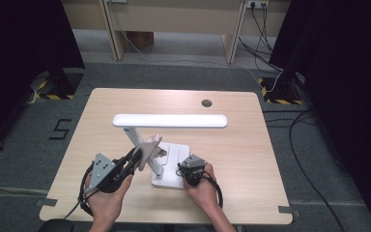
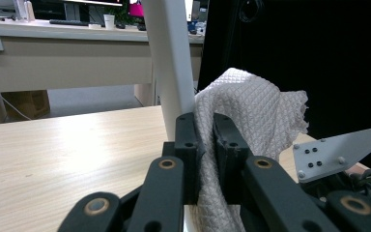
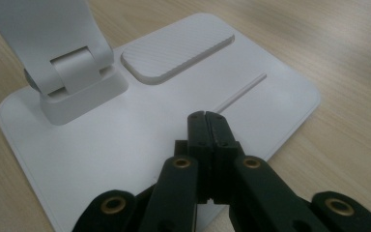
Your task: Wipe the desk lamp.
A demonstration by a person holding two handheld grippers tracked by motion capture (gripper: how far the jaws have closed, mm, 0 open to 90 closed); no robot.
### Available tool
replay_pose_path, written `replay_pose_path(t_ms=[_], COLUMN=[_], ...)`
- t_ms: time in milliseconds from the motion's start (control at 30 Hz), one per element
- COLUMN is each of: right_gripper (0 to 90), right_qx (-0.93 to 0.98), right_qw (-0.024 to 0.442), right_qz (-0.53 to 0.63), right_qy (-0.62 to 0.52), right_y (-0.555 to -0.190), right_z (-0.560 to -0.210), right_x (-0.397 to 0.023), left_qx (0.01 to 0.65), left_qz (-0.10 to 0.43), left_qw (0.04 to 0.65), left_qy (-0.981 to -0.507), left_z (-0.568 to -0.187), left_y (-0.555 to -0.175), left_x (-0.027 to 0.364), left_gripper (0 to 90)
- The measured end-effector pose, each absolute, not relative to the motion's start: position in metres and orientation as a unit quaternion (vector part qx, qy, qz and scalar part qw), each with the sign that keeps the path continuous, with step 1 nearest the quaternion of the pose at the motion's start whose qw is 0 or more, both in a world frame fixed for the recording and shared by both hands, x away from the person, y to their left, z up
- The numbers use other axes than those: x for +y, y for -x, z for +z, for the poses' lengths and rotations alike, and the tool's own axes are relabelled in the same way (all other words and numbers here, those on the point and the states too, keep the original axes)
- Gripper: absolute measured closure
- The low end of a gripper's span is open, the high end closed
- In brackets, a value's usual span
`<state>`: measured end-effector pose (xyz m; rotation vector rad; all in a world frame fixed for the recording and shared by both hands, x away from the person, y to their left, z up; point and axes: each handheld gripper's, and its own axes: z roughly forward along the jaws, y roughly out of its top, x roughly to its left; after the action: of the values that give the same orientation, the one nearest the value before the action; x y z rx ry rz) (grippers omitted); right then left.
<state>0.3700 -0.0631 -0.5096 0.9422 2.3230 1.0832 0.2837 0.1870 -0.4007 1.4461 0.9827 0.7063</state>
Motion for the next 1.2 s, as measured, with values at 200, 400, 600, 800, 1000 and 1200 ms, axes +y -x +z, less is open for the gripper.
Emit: replay_pose_path(t_ms=[200, 400, 600, 800, 1000, 1200], right_gripper=[90.0, 90.0, 90.0, 90.0, 90.0, 90.0], right_qx=[0.833, 0.833, 0.833, 0.833, 0.833, 0.833], right_qw=[0.204, 0.204, 0.204, 0.204, 0.203, 0.205], right_qz=[0.388, 0.388, 0.389, 0.388, 0.389, 0.388], right_qy=[-0.336, -0.336, -0.336, -0.336, -0.336, -0.336], right_y=[-0.37, -0.37, -0.37, -0.37, -0.37, -0.37], right_z=[-0.51, -0.51, -0.51, -0.51, -0.51, -0.51], right_x=[-0.063, -0.063, -0.063, -0.063, -0.063, -0.063], left_qx=[0.422, 0.423, 0.425, 0.427, 0.429, 0.431], left_qz=[0.302, 0.301, 0.3, 0.298, 0.296, 0.295], left_qw=[0.584, 0.583, 0.583, 0.582, 0.581, 0.58], left_qy=[-0.624, -0.625, -0.624, -0.624, -0.626, -0.625], left_z=[-0.404, -0.406, -0.408, -0.411, -0.414, -0.416], left_y=[-0.284, -0.284, -0.283, -0.283, -0.283, -0.283], left_x=[0.186, 0.185, 0.185, 0.184, 0.184, 0.184], left_gripper=[82.2, 82.2, 82.2, 82.2, 82.2, 82.2])
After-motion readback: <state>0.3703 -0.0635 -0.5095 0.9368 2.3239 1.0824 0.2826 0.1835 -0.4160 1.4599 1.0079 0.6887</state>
